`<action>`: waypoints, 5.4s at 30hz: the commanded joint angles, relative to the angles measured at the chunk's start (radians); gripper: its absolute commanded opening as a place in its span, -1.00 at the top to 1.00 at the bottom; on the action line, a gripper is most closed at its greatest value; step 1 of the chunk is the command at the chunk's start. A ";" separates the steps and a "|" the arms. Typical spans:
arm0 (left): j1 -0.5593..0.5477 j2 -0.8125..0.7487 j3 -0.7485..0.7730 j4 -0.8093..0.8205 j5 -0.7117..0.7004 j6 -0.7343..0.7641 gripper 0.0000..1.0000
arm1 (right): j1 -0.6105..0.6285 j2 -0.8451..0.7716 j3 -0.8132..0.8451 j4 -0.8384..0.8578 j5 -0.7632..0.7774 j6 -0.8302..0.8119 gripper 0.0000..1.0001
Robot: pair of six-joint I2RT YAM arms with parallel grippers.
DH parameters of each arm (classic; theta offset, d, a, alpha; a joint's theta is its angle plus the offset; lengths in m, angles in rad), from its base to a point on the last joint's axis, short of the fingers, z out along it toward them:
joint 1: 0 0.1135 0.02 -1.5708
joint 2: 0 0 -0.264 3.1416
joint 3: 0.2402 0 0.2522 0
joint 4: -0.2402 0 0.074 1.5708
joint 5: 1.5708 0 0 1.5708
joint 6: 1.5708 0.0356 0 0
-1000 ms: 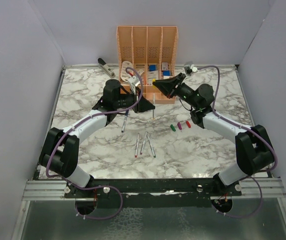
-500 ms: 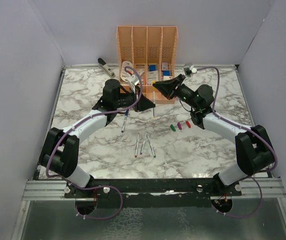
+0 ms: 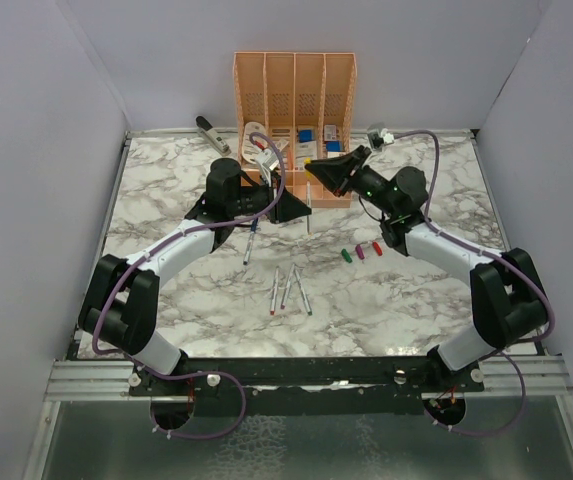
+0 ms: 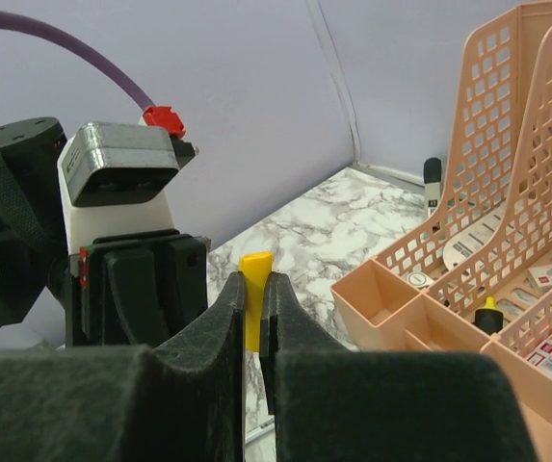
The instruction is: Insert the pens into the pen caps
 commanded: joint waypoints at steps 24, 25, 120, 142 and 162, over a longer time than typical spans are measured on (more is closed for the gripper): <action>0.003 0.010 0.030 0.044 -0.037 0.003 1.00 | 0.009 -0.028 -0.012 -0.025 -0.001 -0.008 0.98; 0.003 0.011 0.032 0.044 -0.036 0.004 1.00 | 0.009 -0.028 -0.011 -0.026 -0.001 -0.008 0.97; 0.037 -0.005 0.060 0.136 -0.103 -0.034 1.00 | 0.018 0.064 -0.049 -0.049 -0.079 0.042 0.98; 0.115 -0.009 0.125 0.219 -0.241 -0.074 1.00 | 0.096 0.105 0.019 -0.454 -0.069 -0.162 0.98; 0.120 0.090 0.066 -0.369 -0.258 0.135 1.00 | 0.112 0.074 0.138 -0.404 0.152 -0.146 0.29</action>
